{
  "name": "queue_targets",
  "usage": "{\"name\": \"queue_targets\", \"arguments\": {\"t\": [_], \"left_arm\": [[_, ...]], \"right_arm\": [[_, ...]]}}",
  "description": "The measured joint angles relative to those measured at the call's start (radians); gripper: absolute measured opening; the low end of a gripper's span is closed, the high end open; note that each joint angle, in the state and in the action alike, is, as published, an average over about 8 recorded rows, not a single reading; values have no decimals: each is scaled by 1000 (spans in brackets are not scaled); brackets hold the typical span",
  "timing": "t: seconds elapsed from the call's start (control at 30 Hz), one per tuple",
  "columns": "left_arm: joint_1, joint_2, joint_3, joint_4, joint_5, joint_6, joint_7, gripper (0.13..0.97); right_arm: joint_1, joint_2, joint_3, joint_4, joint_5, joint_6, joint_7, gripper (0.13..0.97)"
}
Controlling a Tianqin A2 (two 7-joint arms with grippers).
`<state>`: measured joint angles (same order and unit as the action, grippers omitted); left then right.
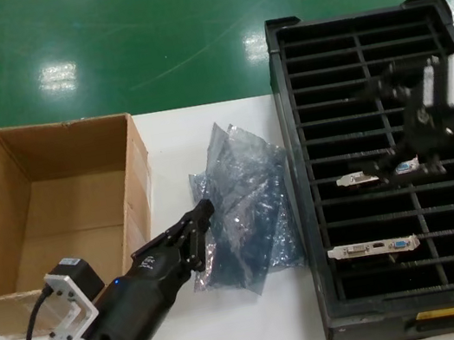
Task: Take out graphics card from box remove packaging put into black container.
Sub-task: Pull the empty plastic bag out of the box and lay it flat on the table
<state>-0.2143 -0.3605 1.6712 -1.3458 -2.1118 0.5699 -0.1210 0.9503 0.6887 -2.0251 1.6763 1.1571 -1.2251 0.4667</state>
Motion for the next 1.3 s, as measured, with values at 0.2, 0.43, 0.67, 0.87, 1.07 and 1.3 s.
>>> {"name": "queue_targets", "arguments": {"t": [0.2,0.43,0.67,0.87,1.07,1.3], "left_arm": [[-36,-3,64,-3,46,-134,-97,138],[-89,-24,172,-10,100,-304,-205,139],[-124,-67,272,-21,107,-422,-278,173],[-144,-115,344,-45,78,-498,-317,184],[-153,-151,383,-73,38,-544,-331,267],[-129,-163,337,-146,6,-557,-324,384]], "right_arm": [[-23,-70,31,92,-145,65,115,592],[-88,-173,51,205,-362,82,224,736],[-178,-262,88,305,-537,93,259,852],[-254,-323,134,361,-621,123,240,886],[-330,-378,185,379,-657,178,197,942],[-405,-432,245,383,-664,250,134,963]]}}
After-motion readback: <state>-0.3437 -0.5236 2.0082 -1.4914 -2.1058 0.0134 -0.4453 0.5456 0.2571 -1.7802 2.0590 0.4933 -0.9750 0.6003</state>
